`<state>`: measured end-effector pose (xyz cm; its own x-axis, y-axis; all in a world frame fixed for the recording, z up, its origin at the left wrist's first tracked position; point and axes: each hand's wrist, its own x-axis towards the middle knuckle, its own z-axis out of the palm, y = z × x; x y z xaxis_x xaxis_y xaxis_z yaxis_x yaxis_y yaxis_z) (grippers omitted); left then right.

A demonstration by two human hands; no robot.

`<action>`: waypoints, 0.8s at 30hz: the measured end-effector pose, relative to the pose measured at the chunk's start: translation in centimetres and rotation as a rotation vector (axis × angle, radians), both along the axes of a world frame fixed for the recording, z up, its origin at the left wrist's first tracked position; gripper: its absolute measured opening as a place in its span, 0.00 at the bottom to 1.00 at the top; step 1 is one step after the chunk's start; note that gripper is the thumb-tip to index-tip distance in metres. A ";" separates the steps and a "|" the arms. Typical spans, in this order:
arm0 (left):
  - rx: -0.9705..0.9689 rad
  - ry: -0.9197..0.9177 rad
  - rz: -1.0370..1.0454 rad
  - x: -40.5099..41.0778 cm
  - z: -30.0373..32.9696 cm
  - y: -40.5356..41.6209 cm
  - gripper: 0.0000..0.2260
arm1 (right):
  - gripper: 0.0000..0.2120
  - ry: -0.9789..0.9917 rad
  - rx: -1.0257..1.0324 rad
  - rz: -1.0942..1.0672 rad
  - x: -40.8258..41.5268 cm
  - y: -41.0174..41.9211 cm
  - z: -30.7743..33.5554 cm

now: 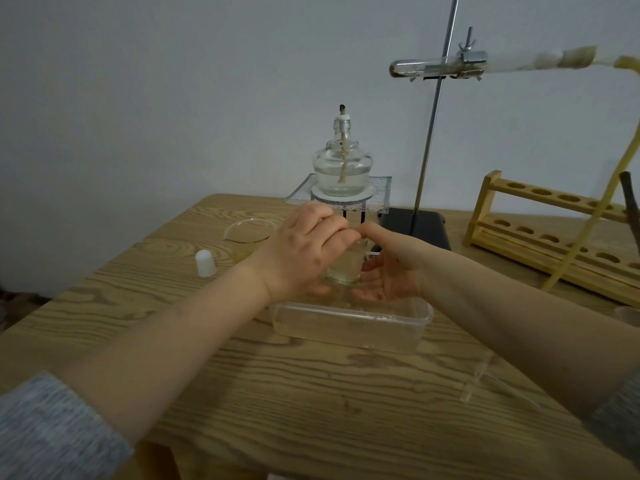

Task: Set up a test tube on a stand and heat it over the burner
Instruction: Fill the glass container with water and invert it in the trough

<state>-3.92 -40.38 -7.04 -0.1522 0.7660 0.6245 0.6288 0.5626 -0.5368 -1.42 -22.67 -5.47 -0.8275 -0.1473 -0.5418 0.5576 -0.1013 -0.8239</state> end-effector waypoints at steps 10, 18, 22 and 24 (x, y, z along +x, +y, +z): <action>-0.094 -0.222 0.090 1.0 1.0 -1.6 0.37 | 0.35 -0.009 0.106 0.035 -0.2 -0.2 -0.5; 0.065 -0.447 0.166 1.6 1.3 -1.8 0.22 | 0.34 -0.033 0.217 0.136 -0.3 -0.2 -1.0; -0.029 -0.562 0.262 1.8 1.5 -1.2 0.23 | 0.32 -0.024 0.285 0.161 -0.2 -0.4 -1.1; -0.044 -0.639 0.291 1.9 1.5 -0.9 0.21 | 0.29 -0.019 0.305 0.172 -0.2 -0.4 -1.1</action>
